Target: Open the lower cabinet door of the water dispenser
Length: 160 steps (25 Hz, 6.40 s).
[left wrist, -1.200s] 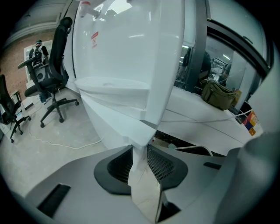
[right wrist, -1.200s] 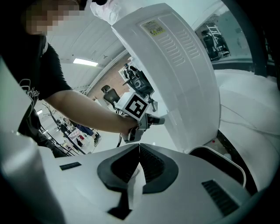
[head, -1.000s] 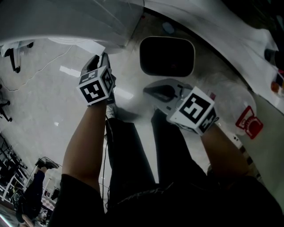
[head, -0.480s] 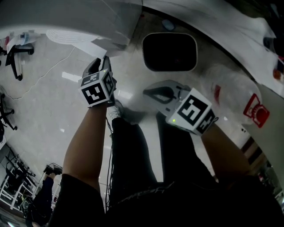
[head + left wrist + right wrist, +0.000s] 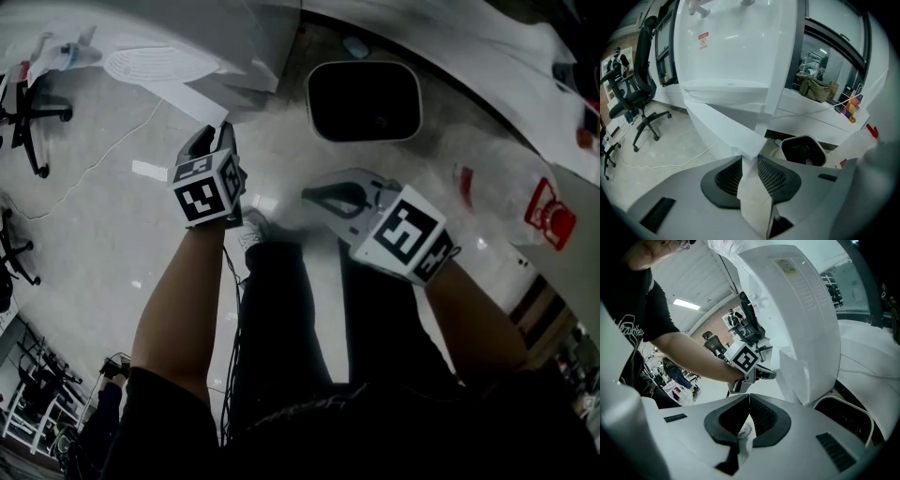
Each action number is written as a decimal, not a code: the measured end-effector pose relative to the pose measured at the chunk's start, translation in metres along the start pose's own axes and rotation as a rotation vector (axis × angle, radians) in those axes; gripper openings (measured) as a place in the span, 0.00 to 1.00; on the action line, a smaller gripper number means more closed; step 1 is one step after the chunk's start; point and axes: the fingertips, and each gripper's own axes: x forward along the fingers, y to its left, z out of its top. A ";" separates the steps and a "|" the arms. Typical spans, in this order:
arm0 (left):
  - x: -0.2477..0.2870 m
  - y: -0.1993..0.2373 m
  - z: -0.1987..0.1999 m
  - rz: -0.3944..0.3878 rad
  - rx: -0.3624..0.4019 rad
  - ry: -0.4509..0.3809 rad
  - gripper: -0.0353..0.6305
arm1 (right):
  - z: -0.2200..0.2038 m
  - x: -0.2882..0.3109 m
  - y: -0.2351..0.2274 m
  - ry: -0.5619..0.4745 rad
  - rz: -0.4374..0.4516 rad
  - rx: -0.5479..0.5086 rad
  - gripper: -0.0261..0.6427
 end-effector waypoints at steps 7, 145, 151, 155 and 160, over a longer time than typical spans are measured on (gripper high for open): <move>-0.009 0.013 -0.013 -0.023 0.057 0.018 0.21 | 0.003 0.016 0.019 0.012 -0.010 -0.007 0.06; -0.095 0.302 -0.085 -0.182 0.368 0.184 0.21 | 0.129 0.221 0.102 0.062 -0.030 -0.007 0.06; -0.183 0.219 -0.057 -0.291 0.065 -0.058 0.21 | 0.144 0.161 0.131 -0.032 -0.032 -0.056 0.06; -0.267 0.139 -0.027 -0.429 -0.014 -0.196 0.21 | 0.168 0.102 0.174 -0.149 -0.031 -0.066 0.06; -0.392 0.041 0.010 -0.587 -0.039 -0.321 0.16 | 0.192 0.011 0.250 -0.246 -0.011 -0.100 0.06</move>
